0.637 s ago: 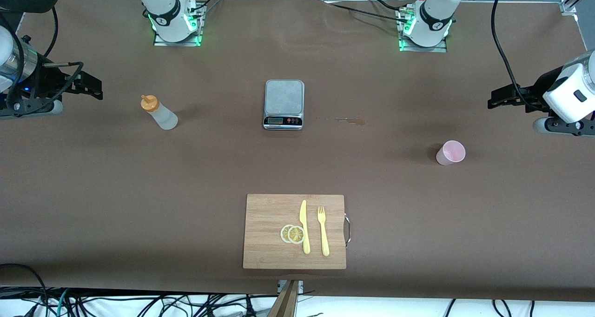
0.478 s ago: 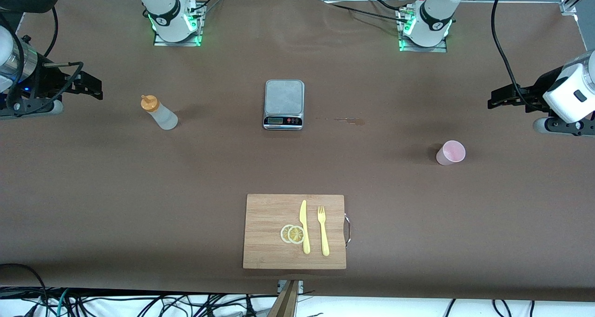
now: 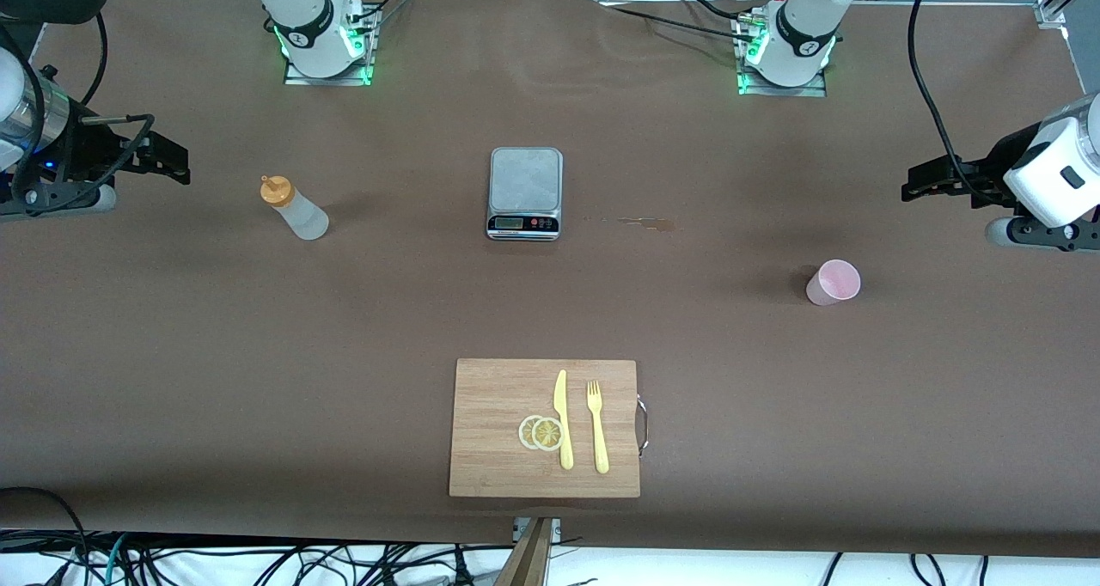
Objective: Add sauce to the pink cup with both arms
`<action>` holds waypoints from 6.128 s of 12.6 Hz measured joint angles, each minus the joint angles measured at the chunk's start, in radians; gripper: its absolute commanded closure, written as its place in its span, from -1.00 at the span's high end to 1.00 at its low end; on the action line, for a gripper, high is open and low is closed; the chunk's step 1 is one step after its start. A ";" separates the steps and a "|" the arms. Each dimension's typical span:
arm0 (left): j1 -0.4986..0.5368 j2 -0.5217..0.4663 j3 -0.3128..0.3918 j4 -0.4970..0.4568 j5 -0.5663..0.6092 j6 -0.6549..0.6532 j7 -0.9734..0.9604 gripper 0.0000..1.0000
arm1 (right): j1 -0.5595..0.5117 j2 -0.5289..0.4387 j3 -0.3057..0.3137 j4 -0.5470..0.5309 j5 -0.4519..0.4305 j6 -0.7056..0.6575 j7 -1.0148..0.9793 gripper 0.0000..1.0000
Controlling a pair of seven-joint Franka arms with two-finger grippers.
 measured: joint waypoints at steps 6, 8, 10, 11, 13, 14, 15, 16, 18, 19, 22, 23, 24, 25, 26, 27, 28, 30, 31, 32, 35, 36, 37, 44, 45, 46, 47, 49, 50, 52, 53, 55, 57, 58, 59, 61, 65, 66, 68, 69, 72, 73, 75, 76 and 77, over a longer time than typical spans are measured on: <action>-0.001 0.000 -0.001 0.000 0.000 0.000 0.000 1.00 | 0.000 0.000 0.000 0.000 0.074 0.000 0.000 1.00; -0.001 0.000 -0.002 0.000 0.000 0.000 0.000 1.00 | 0.000 0.001 0.000 0.000 0.083 0.000 0.000 1.00; -0.001 0.000 -0.002 0.000 0.000 0.000 0.000 1.00 | 0.000 0.002 -0.002 0.000 0.083 0.000 0.000 1.00; -0.002 0.000 -0.002 0.000 0.000 0.000 0.000 1.00 | 0.000 0.002 -0.004 -0.002 0.083 0.000 0.000 1.00; -0.002 0.000 -0.002 0.000 0.000 0.000 0.000 1.00 | 0.000 0.000 -0.005 -0.012 0.083 0.005 0.000 1.00; -0.002 0.000 -0.002 0.000 0.000 0.000 0.000 1.00 | 0.000 -0.005 -0.005 -0.027 0.083 0.020 0.000 1.00; -0.003 0.000 -0.003 0.000 0.000 0.000 0.000 1.00 | 0.000 -0.016 -0.006 -0.045 0.083 0.030 0.000 1.00; -0.003 0.000 -0.003 0.000 0.000 0.000 0.000 1.00 | 0.000 -0.030 -0.006 -0.065 0.083 0.037 0.000 1.00; -0.003 0.000 -0.003 0.000 0.000 0.000 0.000 1.00 | 0.000 -0.055 -0.006 -0.092 0.083 0.040 -0.001 1.00; -0.003 0.000 -0.003 0.000 0.000 0.000 0.000 1.00 | 0.000 -0.065 -0.006 -0.105 0.083 0.043 -0.002 1.00; -0.003 0.001 -0.004 0.000 0.000 0.000 0.000 1.00 | 0.000 -0.080 -0.012 -0.130 0.083 0.062 -0.002 1.00; -0.003 0.002 -0.004 0.000 0.000 0.000 0.000 1.00 | -0.001 -0.080 -0.014 -0.131 0.083 0.064 -0.002 1.00; -0.003 0.002 -0.004 0.000 0.000 0.000 0.000 1.00 | -0.001 -0.080 -0.014 -0.131 0.083 0.064 -0.002 1.00; -0.002 0.003 -0.003 0.000 0.000 0.000 0.000 1.00 | -0.001 -0.080 -0.014 -0.131 0.083 0.066 -0.002 1.00; -0.001 0.004 -0.001 0.000 0.000 0.000 0.000 1.00 | -0.001 -0.080 -0.015 -0.131 0.083 0.067 -0.002 1.00; 0.000 0.006 -0.001 0.000 0.000 0.000 0.000 1.00 | -0.001 -0.080 -0.016 -0.131 0.083 0.067 -0.002 1.00; 0.000 0.008 0.000 0.000 0.000 0.000 0.000 1.00 | -0.001 -0.080 -0.018 -0.131 0.083 0.068 -0.002 1.00; 0.000 0.012 -0.001 0.000 0.000 0.000 0.000 1.00 | -0.001 -0.080 -0.019 -0.131 0.083 0.068 -0.002 1.00; 0.000 0.014 -0.001 0.000 0.000 0.000 0.000 1.00 | -0.001 -0.080 -0.019 -0.131 0.083 0.068 -0.002 1.00; 0.000 0.021 -0.001 0.000 0.000 0.000 0.000 1.00 | -0.001 -0.080 -0.019 -0.131 0.083 0.068 -0.002 1.00; 0.009 0.080 0.004 -0.005 0.000 0.026 0.000 1.00 | -0.001 -0.080 -0.021 -0.131 0.083 0.069 -0.002 1.00; 0.016 0.106 0.006 -0.019 0.000 0.066 0.000 1.00 | -0.001 -0.080 -0.021 -0.131 0.083 0.069 -0.002 1.00; 0.024 0.124 0.006 -0.042 0.001 0.111 0.005 1.00 | -0.001 -0.080 -0.021 -0.132 0.083 0.069 -0.002 1.00; 0.034 0.166 0.052 -0.365 0.003 0.560 0.173 1.00 | -0.004 -0.055 -0.029 -0.123 0.081 0.072 -0.070 1.00; 0.034 0.171 0.058 -0.397 0.003 0.603 0.189 1.00 | -0.005 -0.055 -0.034 -0.111 0.081 0.070 -0.073 1.00; 0.035 0.174 0.065 -0.429 0.003 0.643 0.196 0.99 | -0.005 -0.056 -0.037 -0.098 0.081 0.063 -0.074 1.00; 0.035 0.177 0.072 -0.461 0.003 0.680 0.201 0.98 | -0.005 -0.056 -0.038 -0.089 0.081 0.057 -0.074 1.00; 0.035 0.184 0.079 -0.515 0.003 0.745 0.207 0.98 | -0.005 -0.056 -0.038 -0.082 0.081 0.054 -0.074 1.00; 0.035 0.187 0.079 -0.533 0.003 0.768 0.208 0.98 | -0.005 -0.056 -0.038 -0.080 0.081 0.049 -0.075 1.00; 0.032 0.192 0.079 -0.568 0.003 0.824 0.210 0.96 | -0.004 -0.056 -0.037 -0.076 0.082 0.019 -0.089 1.00; 0.030 0.194 0.079 -0.587 0.003 0.856 0.211 0.96 | -0.003 -0.056 -0.035 -0.075 0.083 -0.004 -0.135 1.00; 0.028 0.198 0.078 -0.607 0.003 0.887 0.211 0.93 | -0.002 -0.055 -0.031 -0.075 0.109 -0.054 -0.357 1.00; 0.027 0.202 0.078 -0.616 0.003 0.896 0.211 0.85 | -0.007 -0.051 -0.043 -0.078 0.159 -0.071 -0.597 1.00; 0.027 0.207 0.078 -0.619 0.003 0.904 0.211 0.68 | -0.014 -0.048 -0.055 -0.088 0.182 -0.071 -0.697 1.00; 0.027 0.213 0.078 -0.622 0.003 0.914 0.211 0.34 | -0.024 -0.045 -0.067 -0.100 0.203 -0.068 -0.797 1.00; 0.027 0.225 0.078 -0.623 0.003 0.922 0.211 -0.45 | -0.062 -0.032 -0.089 -0.129 0.256 -0.059 -1.011 1.00; 0.022 0.226 0.077 -0.623 0.003 0.923 0.211 -1.00 | -0.173 -0.005 -0.116 -0.244 0.376 -0.040 -1.394 1.00; 0.019 0.226 0.077 -0.623 0.003 0.923 0.211 -1.00 | -0.201 -0.002 -0.118 -0.288 0.396 -0.028 -1.497 1.00; 0.015 0.223 0.075 -0.617 0.003 0.924 0.211 -1.00 | -0.240 0.010 -0.139 -0.379 0.429 -0.008 -1.655 1.00; 0.009 0.223 0.075 -0.609 0.003 0.923 0.211 -1.00 | -0.248 0.023 -0.153 -0.409 0.432 -0.003 -1.710 1.00; -0.046 0.207 0.072 -0.543 -0.008 0.841 0.206 -1.00 | -0.255 0.096 -0.183 -0.456 0.475 0.052 -1.935 1.00; -0.082 0.191 0.070 -0.513 -0.016 0.782 0.193 -1.00 | -0.257 0.120 -0.201 -0.483 0.524 0.087 -2.050 1.00; -0.184 0.149 0.067 -0.470 -0.021 0.687 0.093 -1.00 | -0.265 0.173 -0.232 -0.526 0.622 0.121 -2.252 1.00; -0.245 0.127 0.063 -0.463 -0.022 0.666 0.009 -1.00 | -0.267 0.204 -0.243 -0.532 0.669 0.125 -2.338 1.00; -0.308 0.110 0.058 -0.462 -0.022 0.659 -0.071 -1.00 | -0.268 0.235 -0.249 -0.532 0.709 0.126 -2.411 1.00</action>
